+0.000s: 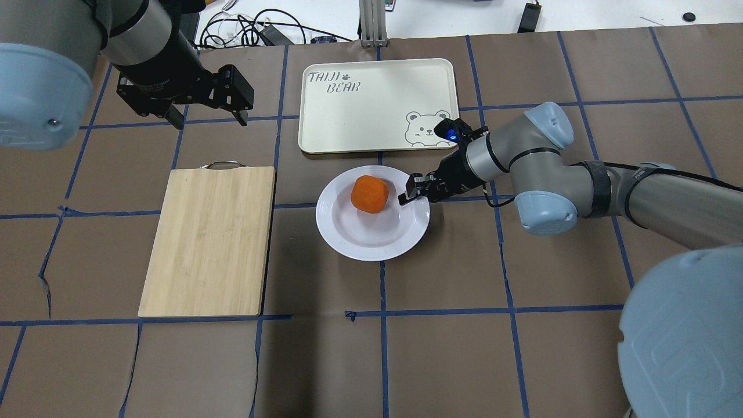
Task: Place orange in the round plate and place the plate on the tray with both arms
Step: 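Slide the plate with the right gripper onto the cream tray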
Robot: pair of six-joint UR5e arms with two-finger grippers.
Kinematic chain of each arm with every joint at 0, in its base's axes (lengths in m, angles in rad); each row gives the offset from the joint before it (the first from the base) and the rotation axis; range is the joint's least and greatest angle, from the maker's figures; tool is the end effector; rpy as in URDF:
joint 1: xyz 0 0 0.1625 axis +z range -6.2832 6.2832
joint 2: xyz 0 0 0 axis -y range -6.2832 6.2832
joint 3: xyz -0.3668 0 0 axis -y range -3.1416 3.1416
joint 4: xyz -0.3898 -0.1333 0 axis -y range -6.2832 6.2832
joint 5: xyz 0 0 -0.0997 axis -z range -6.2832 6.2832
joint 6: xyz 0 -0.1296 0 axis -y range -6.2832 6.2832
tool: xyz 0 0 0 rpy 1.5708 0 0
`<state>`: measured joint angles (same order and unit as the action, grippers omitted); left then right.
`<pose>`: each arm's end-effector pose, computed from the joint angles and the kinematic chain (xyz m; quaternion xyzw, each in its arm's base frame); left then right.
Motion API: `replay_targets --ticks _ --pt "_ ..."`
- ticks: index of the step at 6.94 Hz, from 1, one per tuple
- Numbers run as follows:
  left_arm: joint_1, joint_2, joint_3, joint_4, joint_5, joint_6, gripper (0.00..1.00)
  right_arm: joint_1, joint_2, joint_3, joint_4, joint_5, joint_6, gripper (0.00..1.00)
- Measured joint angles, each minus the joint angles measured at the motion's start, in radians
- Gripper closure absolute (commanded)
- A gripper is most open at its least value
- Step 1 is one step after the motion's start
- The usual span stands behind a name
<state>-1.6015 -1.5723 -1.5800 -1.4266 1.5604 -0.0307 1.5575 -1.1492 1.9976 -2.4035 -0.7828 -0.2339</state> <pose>-0.1501 -0.5020 0.4100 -0.0003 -0.9978 0.0665 0.0072 0.2184 -0.5090 0.1118 -0.0986 0.9181 -0.0401 0.3818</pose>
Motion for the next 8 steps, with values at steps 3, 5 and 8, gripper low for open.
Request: replay_targets --ticks 3,5,8 --pt "0.0 0.0 0.0 0.0 0.0 0.0 0.0 -0.038 -0.021 -0.097 -0.006 0.05 0.041 1.0" --pt "0.0 0.0 0.0 0.0 0.0 0.0 0.0 -0.043 0.047 -0.249 0.004 0.051 0.1 1.0" --pt "0.0 0.0 0.0 0.0 0.0 0.0 0.0 -0.044 0.232 -0.499 0.004 -0.006 0.113 1.0"
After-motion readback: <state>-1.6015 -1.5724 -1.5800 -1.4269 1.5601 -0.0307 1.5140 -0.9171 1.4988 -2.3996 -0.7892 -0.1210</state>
